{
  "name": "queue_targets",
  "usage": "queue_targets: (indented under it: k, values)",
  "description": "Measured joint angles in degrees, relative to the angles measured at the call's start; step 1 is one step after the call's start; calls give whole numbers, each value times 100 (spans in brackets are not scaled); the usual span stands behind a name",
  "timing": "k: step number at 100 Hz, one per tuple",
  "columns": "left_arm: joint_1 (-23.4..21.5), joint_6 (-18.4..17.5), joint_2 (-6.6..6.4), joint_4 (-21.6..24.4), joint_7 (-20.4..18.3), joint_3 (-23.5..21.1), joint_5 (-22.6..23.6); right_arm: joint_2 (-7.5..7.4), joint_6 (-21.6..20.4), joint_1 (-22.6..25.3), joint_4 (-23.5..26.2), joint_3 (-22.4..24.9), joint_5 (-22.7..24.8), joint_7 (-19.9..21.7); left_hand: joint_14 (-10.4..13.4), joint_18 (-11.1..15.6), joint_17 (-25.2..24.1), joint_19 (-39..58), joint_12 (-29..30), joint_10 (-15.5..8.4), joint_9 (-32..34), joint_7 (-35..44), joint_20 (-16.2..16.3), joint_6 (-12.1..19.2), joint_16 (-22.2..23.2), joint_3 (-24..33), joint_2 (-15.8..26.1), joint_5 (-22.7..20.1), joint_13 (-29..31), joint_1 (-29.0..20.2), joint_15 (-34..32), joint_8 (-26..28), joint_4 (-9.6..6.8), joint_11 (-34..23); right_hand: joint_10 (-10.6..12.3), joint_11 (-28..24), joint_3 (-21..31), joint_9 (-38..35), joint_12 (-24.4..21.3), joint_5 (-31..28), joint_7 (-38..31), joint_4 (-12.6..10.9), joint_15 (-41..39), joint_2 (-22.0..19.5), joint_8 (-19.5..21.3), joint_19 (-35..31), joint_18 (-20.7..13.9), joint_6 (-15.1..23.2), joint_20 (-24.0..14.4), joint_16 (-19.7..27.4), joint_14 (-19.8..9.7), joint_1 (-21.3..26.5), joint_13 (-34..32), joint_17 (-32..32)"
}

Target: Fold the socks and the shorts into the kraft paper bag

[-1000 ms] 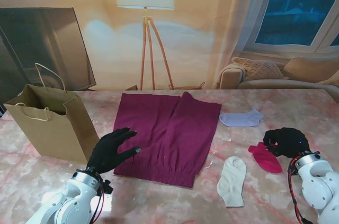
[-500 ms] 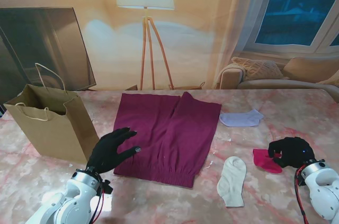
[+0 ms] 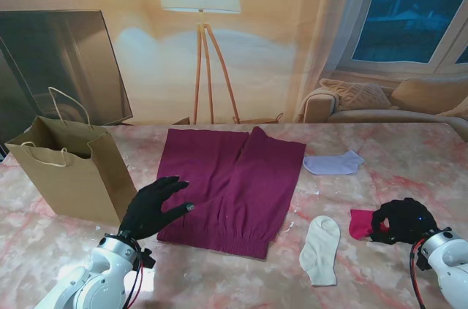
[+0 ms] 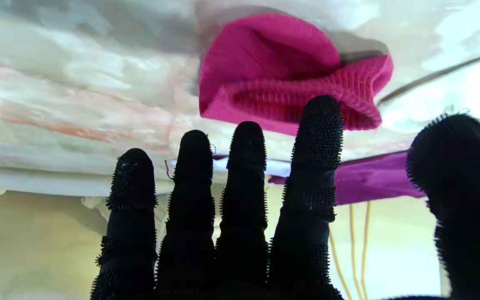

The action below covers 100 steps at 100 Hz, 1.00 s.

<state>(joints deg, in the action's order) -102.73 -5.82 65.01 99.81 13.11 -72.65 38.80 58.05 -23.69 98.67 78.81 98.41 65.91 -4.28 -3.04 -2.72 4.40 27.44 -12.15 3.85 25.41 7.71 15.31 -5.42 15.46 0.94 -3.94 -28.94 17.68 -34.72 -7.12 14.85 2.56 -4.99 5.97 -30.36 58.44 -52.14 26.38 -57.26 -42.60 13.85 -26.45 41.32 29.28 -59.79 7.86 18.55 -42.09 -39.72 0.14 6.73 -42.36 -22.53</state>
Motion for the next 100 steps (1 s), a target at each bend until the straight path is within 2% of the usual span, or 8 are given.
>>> queue_targets:
  k: [11,20,35,48,56,62,67,100]
  values:
    - [-7,0,-1,8,-5,-8,2,9,-76,50,55,20,-119,-199,0,0,-1,0,0,0,0,0,0,2,0,0,0,0,0,0,0,0,0,0,-5,60,-657,-29,-188,-585,-200,-313,2,-787,-9,4,-2,58,-48,1,0,13,52,32]
    - [-14,0,-2,12,-5,-15,2,39,-97,38,32,-17,-382,-559,0,0,-1,-1,0,0,0,0,-1,15,0,0,0,0,-1,0,0,0,0,0,-10,60,-497,-127,-272,-662,-797,-288,2,-923,-988,4,55,151,-49,7,5,278,43,19]
    - [-39,0,-2,30,-5,-36,2,95,-1,-64,-17,-136,-485,-784,0,0,-1,-1,0,0,0,0,-1,23,0,-1,0,0,-1,0,0,0,0,0,-12,60,86,-306,-274,-762,-1471,38,-7,-228,-1048,4,138,251,-49,171,35,765,-272,-90]
    - [-57,0,-4,42,-5,-50,11,92,534,-232,-206,-424,19,-1393,0,0,-2,-2,0,0,0,0,-1,24,0,-1,0,0,-1,0,0,0,0,0,-15,61,661,-297,-274,529,-1314,260,153,479,-396,4,203,303,69,407,87,1478,-597,-268]
    - [-61,3,-5,46,-6,-54,17,92,679,-319,-270,-492,21,-1270,0,0,-2,-2,0,0,0,0,-2,24,0,-1,0,0,-1,0,0,0,0,0,-16,34,1038,-184,-331,1075,-308,260,303,528,-472,4,204,-119,169,556,93,1678,-687,-385]
    - [-65,4,-6,51,-9,-58,20,91,735,-371,-293,-526,-45,-1045,0,0,-2,-2,0,0,0,0,-2,25,0,-1,0,0,-1,0,0,0,0,0,-16,114,1188,117,-467,1509,590,-235,438,426,-471,25,204,-364,235,641,98,1619,-659,-391]
    - [-66,4,-6,52,-9,-60,23,83,844,-407,-301,-567,-63,-841,0,0,-2,-3,0,0,0,0,-2,25,0,-1,0,0,-1,0,0,0,0,0,-8,199,1189,300,-526,1797,921,-243,551,424,-448,40,204,-488,247,701,98,1692,-657,-391]
    - [-77,22,-10,64,-23,-64,31,3,1754,-626,-559,-887,196,-135,0,0,-2,-48,0,0,0,0,-2,26,0,-1,0,0,-1,0,0,0,0,0,-4,333,1026,1466,-901,3132,1256,-242,866,811,-997,272,54,-1047,249,834,45,1597,226,-37]
